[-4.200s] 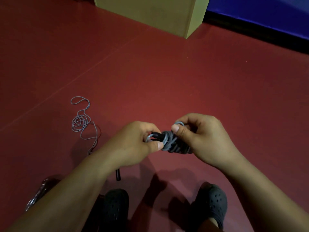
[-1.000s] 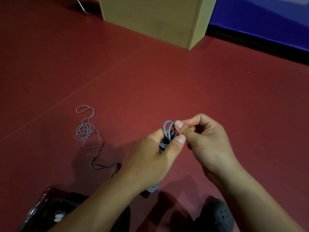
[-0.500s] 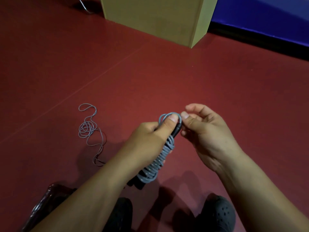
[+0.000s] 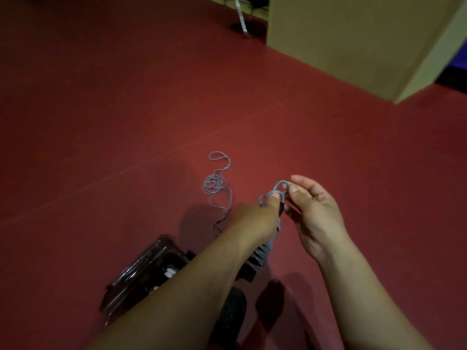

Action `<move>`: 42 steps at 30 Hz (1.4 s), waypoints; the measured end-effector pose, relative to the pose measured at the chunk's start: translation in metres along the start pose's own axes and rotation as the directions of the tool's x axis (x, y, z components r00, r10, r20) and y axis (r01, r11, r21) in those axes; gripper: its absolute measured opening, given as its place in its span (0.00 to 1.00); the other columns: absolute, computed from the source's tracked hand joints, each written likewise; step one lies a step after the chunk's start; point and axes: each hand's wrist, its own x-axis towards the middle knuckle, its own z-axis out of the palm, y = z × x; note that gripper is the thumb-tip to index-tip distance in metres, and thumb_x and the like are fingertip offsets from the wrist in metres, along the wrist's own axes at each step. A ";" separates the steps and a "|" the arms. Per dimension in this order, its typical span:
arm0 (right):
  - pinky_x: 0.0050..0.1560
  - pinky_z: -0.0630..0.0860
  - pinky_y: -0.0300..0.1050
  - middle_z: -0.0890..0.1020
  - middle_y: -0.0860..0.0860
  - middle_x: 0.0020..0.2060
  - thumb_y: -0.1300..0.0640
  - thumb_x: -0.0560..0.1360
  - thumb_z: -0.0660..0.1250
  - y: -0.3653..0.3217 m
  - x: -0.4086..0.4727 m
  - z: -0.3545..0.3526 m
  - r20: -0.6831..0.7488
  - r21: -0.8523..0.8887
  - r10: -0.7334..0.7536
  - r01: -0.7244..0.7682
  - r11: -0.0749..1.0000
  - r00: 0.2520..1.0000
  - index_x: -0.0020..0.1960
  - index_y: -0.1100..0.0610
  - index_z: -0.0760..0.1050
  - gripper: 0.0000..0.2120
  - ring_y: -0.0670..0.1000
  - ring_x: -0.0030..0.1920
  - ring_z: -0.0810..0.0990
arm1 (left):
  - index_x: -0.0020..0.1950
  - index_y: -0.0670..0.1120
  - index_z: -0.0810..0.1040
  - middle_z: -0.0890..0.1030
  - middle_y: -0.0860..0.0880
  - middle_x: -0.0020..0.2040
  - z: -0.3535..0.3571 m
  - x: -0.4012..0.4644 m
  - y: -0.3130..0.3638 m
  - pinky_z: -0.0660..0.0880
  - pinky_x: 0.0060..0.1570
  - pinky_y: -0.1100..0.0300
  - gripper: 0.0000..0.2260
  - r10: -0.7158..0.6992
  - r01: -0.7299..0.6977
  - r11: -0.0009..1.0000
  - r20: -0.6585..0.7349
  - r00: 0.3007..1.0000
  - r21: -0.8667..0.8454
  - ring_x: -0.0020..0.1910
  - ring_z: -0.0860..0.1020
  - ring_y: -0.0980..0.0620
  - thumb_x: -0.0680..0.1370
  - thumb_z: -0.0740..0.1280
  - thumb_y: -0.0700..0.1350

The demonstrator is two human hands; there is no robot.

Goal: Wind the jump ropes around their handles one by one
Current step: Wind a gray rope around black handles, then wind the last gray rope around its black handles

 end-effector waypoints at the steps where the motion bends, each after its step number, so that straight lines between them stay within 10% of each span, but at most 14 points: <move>1: 0.43 0.75 0.42 0.83 0.51 0.41 0.67 0.79 0.62 0.008 0.002 0.010 0.026 -0.006 0.027 -0.027 1.000 0.999 0.50 0.55 0.77 0.09 0.47 0.40 0.80 | 0.65 0.46 0.78 0.78 0.43 0.66 -0.012 0.004 -0.006 0.69 0.57 0.57 0.31 -0.042 0.042 0.999 -0.002 0.999 -0.034 0.64 0.76 0.44 0.79 0.54 0.68; 12: 0.37 0.77 0.37 0.84 0.51 0.40 0.65 0.79 0.63 0.161 0.005 0.096 0.285 -0.357 0.385 -0.275 0.892 0.878 0.56 0.56 0.78 0.09 0.46 0.37 0.81 | 0.49 0.45 0.85 0.87 0.45 0.44 -0.085 0.049 -0.195 0.81 0.54 0.50 0.29 -0.330 0.304 0.809 0.038 0.943 -0.503 0.45 0.85 0.45 0.74 0.63 0.70; 18: 0.42 0.75 0.43 0.85 0.50 0.44 0.61 0.79 0.65 0.284 -0.002 0.100 0.216 -0.605 0.648 -0.421 0.676 0.730 0.53 0.53 0.79 0.07 0.47 0.42 0.80 | 0.54 0.41 0.82 0.86 0.39 0.47 -0.050 0.038 -0.326 0.81 0.41 0.54 0.26 -0.627 0.460 0.299 0.191 0.755 -0.836 0.42 0.84 0.42 0.79 0.61 0.63; 22: 0.45 0.75 0.48 0.83 0.52 0.43 0.60 0.78 0.67 0.328 -0.001 0.087 0.165 -0.729 0.714 -0.403 0.554 0.681 0.56 0.55 0.79 0.07 0.49 0.40 0.79 | 0.58 0.42 0.81 0.85 0.37 0.51 -0.038 0.046 -0.383 0.79 0.56 0.40 0.30 -0.698 0.451 0.098 0.262 0.667 -0.887 0.51 0.84 0.37 0.77 0.61 0.67; 30: 0.39 0.75 0.45 0.83 0.53 0.41 0.61 0.78 0.67 0.349 0.006 0.089 0.131 -0.742 0.694 -0.394 0.542 0.708 0.53 0.55 0.79 0.05 0.49 0.38 0.79 | 0.71 0.48 0.70 0.82 0.43 0.58 -0.015 0.068 -0.443 0.81 0.51 0.41 0.35 -0.758 0.409 0.204 0.121 0.641 -0.889 0.50 0.84 0.40 0.67 0.72 0.59; 37: 0.35 0.74 0.40 0.81 0.53 0.37 0.60 0.78 0.67 0.348 0.007 0.083 0.082 -0.741 0.678 -0.410 0.531 0.730 0.52 0.56 0.79 0.05 0.46 0.33 0.77 | 0.70 0.46 0.69 0.79 0.48 0.57 -0.006 0.046 -0.424 0.76 0.50 0.58 0.26 -0.749 0.484 0.494 -0.072 0.658 -0.722 0.50 0.80 0.49 0.75 0.75 0.47; 42: 0.26 0.67 0.39 0.76 0.54 0.31 0.65 0.77 0.65 0.339 0.005 0.079 0.101 -0.728 0.689 -0.419 0.543 0.718 0.49 0.60 0.79 0.05 0.46 0.25 0.71 | 0.73 0.47 0.68 0.79 0.43 0.64 -0.006 0.057 -0.427 0.77 0.60 0.50 0.26 -0.806 0.477 0.454 -0.119 0.580 -0.752 0.58 0.79 0.42 0.77 0.72 0.45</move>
